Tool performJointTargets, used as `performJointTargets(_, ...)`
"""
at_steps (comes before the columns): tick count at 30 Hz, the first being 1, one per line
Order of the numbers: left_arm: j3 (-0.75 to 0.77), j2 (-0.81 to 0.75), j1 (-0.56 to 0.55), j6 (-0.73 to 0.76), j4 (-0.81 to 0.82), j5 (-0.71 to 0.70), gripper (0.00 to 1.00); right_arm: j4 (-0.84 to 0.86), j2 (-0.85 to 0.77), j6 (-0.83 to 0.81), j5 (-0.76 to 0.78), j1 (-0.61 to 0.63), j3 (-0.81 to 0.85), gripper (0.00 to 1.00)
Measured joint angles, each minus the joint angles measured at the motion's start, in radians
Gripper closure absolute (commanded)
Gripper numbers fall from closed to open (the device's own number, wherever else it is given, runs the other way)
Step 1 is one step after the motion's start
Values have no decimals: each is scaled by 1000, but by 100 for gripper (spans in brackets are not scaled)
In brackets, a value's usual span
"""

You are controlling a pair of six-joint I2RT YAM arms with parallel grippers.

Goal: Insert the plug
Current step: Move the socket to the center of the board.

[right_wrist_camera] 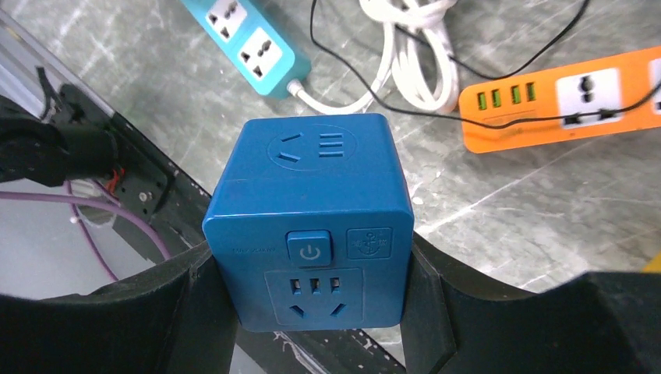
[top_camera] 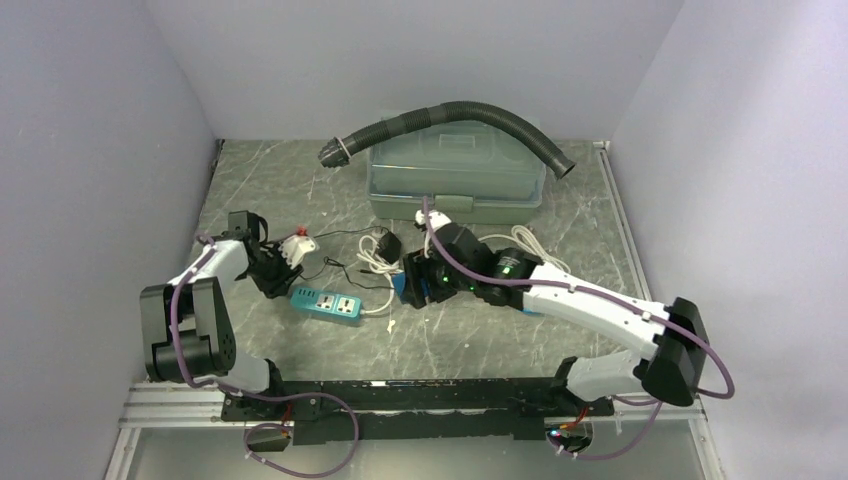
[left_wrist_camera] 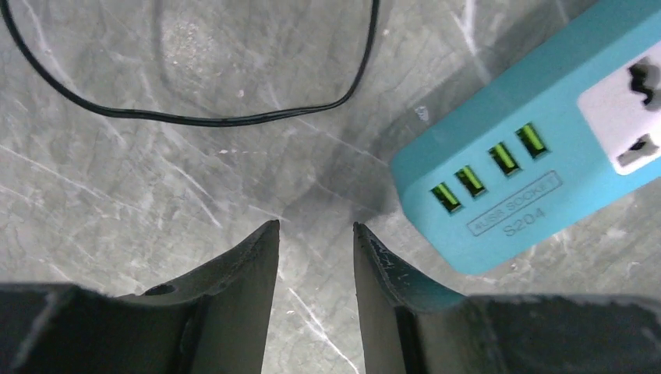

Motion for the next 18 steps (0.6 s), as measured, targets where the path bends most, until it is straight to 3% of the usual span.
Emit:
performJointTargets(12,-164,-224,-28,195,-120,130,55,108,235,8,-46,49,-64,100)
performJointTargets(18,-192,-325,-71,288,-232,183,55,117,266,-3,-58,50,-64,100)
